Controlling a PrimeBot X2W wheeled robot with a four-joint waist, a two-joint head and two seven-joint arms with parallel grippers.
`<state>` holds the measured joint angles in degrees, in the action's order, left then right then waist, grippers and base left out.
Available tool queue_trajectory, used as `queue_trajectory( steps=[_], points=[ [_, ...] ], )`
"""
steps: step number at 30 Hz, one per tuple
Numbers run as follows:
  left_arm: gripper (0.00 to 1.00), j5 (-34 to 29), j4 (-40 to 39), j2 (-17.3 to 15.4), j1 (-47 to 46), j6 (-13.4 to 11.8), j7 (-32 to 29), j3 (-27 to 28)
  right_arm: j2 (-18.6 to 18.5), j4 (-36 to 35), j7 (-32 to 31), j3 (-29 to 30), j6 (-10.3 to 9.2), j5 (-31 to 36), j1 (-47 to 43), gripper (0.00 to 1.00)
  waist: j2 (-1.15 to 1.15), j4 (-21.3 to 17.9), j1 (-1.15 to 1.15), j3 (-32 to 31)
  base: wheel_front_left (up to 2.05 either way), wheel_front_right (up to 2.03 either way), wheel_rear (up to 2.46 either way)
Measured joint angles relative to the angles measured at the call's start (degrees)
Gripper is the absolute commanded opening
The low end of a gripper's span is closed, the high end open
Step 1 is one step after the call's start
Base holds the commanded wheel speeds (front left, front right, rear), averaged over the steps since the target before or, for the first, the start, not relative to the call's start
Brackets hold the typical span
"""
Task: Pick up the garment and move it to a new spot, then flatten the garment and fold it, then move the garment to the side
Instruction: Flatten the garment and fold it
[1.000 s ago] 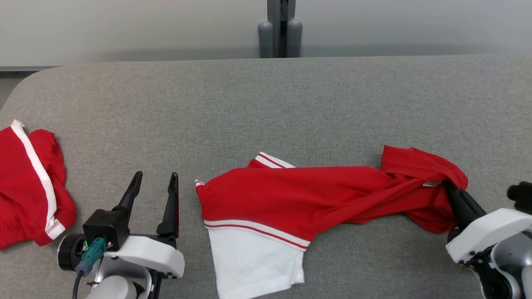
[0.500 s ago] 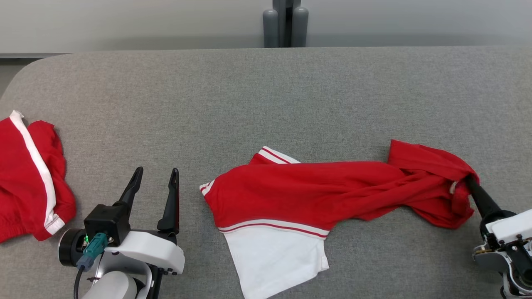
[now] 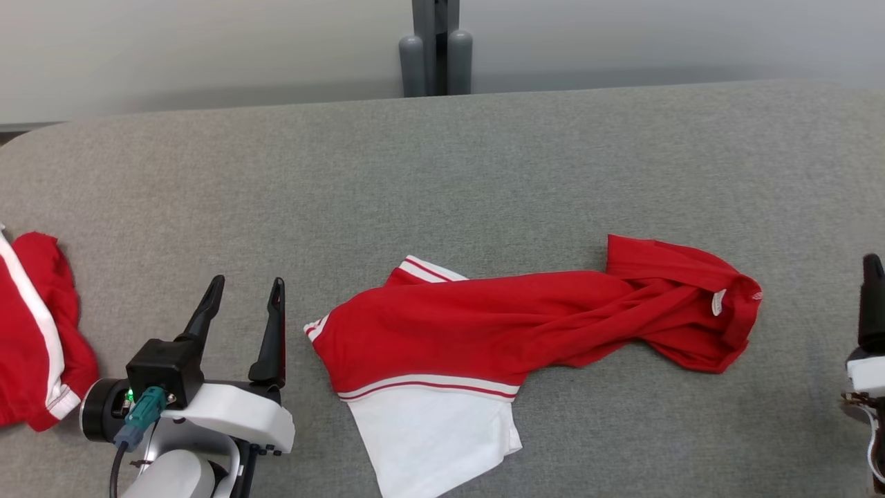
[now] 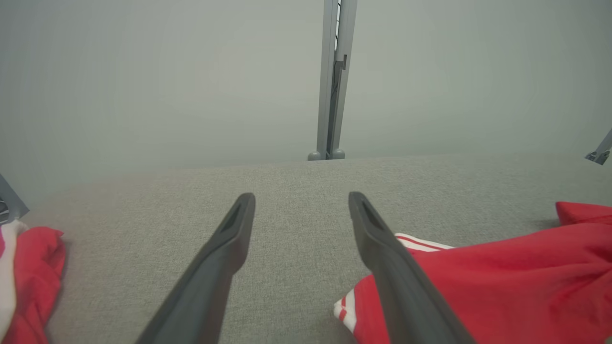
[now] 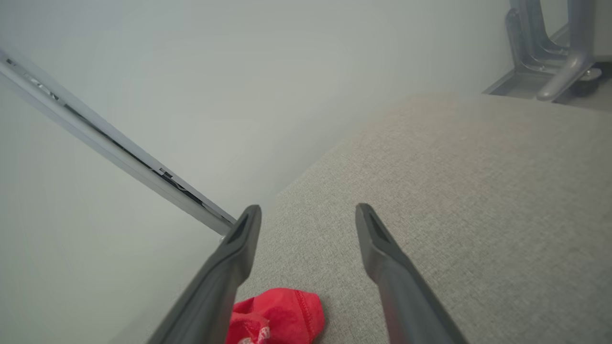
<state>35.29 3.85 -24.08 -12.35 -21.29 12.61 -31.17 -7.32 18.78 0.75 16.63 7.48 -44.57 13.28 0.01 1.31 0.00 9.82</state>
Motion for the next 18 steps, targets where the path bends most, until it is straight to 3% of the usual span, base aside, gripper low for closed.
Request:
queue_trajectory(
  steps=[8, 18],
  points=[
    [1.0, -0.16, -1.37, -0.9, 0.4, -0.8, -0.03, 0.38, -0.03, -10.83, 3.96, -6.99, 0.01, 14.35, -3.47, 1.0, 0.0, -1.76, 0.0, -2.08, 0.0, 0.0, 0.0],
    [1.0, 0.03, -3.56, -1.86, 3.81, -1.92, 0.03, 0.44, 2.45, -22.41, -1.65, -12.73, 0.01, 29.75, -12.75, 1.0, 0.0, -2.65, 0.0, -5.77, 0.0, 0.0, 0.0]
  ],
)
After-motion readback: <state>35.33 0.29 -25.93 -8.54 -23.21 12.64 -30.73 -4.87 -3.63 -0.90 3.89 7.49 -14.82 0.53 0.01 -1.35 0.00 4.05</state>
